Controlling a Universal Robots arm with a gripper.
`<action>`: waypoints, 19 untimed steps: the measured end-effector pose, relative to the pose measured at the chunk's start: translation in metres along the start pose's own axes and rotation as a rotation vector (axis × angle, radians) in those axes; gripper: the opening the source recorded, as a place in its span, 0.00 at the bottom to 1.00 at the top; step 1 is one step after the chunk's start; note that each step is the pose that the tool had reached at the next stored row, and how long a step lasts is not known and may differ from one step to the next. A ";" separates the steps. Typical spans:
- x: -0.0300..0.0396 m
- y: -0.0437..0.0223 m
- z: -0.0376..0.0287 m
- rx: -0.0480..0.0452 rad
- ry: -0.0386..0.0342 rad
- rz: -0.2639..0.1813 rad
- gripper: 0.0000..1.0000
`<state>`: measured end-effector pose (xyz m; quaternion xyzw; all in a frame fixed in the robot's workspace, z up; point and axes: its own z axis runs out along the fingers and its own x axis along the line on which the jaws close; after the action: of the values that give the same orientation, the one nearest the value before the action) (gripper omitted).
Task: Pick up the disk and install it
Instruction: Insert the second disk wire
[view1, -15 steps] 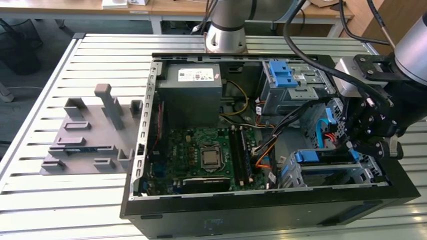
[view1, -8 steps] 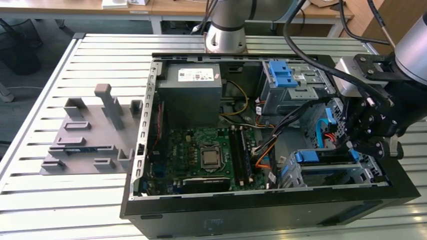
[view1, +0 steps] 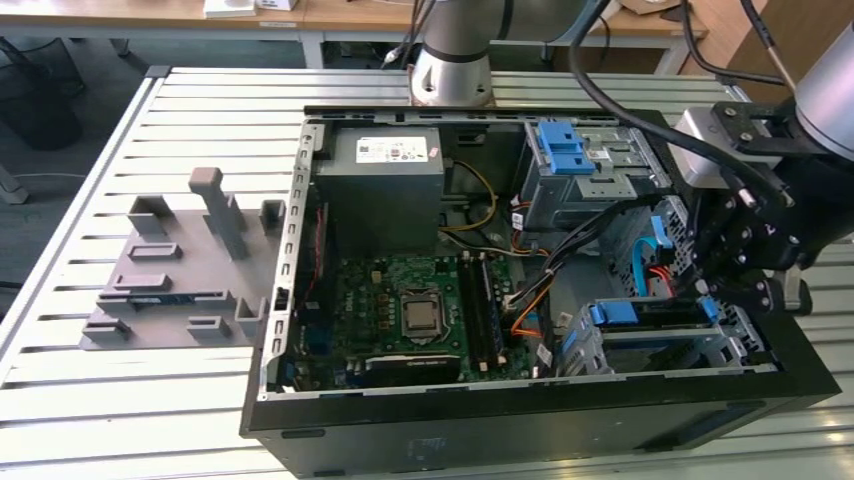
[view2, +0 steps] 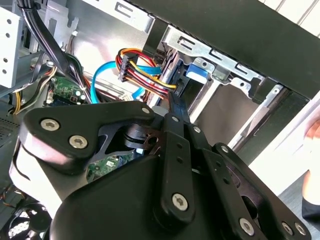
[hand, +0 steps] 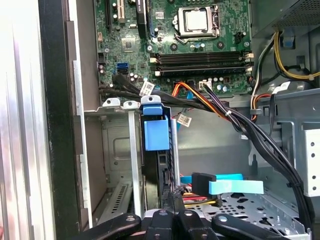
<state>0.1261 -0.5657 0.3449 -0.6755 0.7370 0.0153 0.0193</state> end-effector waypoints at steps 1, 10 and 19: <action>0.0000 0.0000 -0.0009 0.0000 0.0000 0.000 0.11; -0.0003 0.0000 -0.0076 0.0000 -0.0001 0.000 0.11; -0.0007 -0.0001 -0.0136 0.0000 -0.0001 0.000 0.11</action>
<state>0.1261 -0.5657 0.3584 -0.6755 0.7370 0.0153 0.0194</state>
